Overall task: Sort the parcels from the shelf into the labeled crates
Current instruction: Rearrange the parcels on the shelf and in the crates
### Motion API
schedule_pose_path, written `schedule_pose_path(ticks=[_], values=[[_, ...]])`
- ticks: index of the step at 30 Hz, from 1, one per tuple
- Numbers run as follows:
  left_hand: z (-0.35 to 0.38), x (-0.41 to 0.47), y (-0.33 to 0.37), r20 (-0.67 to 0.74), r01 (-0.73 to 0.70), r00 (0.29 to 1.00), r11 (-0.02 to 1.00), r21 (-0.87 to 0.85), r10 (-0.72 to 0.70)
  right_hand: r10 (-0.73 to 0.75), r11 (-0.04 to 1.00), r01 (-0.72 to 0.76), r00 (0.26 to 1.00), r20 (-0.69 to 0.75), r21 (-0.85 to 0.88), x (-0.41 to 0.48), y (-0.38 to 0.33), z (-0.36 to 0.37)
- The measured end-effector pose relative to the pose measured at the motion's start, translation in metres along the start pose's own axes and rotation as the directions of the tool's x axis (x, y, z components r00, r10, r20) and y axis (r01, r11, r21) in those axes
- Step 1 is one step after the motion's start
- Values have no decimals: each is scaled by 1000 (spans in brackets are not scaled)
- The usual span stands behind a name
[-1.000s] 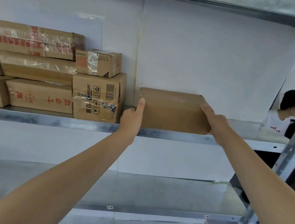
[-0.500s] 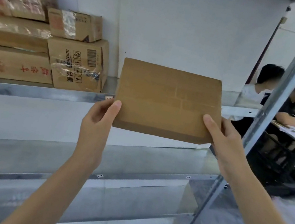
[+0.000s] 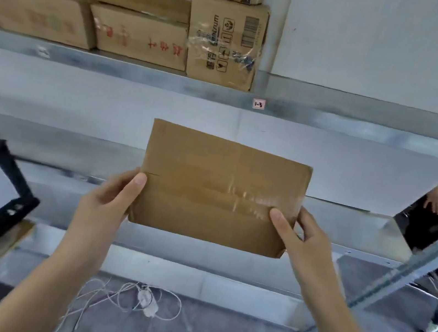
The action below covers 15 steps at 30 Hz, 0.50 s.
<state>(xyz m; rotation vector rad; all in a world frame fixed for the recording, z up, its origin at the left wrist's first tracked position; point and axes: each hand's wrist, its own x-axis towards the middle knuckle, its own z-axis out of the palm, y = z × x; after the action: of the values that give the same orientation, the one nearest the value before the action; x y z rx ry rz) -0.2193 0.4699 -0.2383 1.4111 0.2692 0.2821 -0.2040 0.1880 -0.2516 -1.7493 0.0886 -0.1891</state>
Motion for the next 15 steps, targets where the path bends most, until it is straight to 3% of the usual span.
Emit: schedule_pose_path(ticks=[9, 15], values=[[-128, -28, -19, -307, 21, 951, 980, 199, 42, -1, 996, 33, 933, 361, -81, 10, 8, 131], [-209, -54, -19, -461, 74, 879, 924, 375, 117, -29, 989, 98, 857, 514, -108, 4, 0, 217]])
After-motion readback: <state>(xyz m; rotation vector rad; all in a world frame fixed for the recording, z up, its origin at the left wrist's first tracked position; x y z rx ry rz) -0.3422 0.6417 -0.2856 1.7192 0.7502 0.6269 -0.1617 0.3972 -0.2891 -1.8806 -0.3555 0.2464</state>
